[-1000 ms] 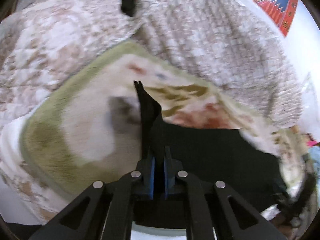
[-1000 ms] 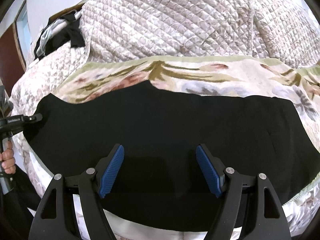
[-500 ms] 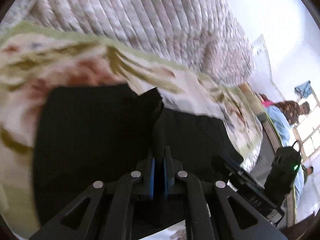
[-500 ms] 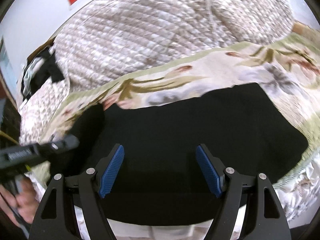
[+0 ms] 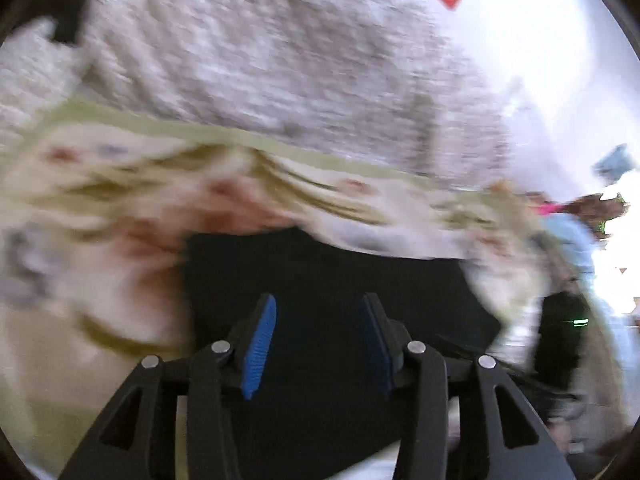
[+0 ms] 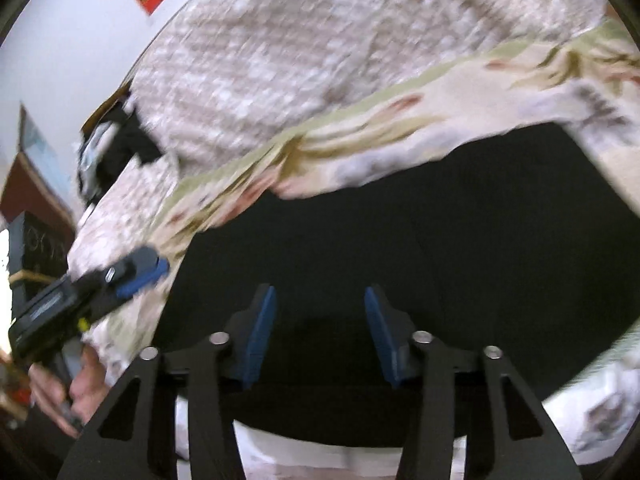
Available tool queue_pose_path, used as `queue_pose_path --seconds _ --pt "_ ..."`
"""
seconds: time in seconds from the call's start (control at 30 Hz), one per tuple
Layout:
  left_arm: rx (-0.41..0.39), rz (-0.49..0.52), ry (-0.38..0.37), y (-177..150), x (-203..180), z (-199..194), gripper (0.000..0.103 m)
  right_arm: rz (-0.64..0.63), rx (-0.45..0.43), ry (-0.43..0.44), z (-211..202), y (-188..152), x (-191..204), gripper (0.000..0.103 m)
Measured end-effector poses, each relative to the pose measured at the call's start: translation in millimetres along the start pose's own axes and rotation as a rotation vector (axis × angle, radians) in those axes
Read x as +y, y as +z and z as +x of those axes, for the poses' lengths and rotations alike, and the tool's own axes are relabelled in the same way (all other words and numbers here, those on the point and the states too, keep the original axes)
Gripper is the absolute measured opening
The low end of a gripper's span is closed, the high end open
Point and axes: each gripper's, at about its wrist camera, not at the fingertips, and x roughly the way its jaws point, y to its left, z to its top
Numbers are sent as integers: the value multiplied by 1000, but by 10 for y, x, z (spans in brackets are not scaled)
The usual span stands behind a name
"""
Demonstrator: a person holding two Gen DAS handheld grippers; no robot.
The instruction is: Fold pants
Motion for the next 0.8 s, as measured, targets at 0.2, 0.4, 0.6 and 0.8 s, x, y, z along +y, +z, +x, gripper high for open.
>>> queue_pose_path --seconds 0.2,0.4,0.6,0.8 --pt "40 -38 112 -151 379 75 47 -17 76 31 305 55 112 46" --pt "52 -15 125 -226 415 141 47 25 104 85 507 211 90 46" --pt "34 -12 136 -197 419 148 47 -12 145 65 663 282 175 2" --pt "15 18 165 -149 356 132 47 -9 68 30 428 247 121 2"
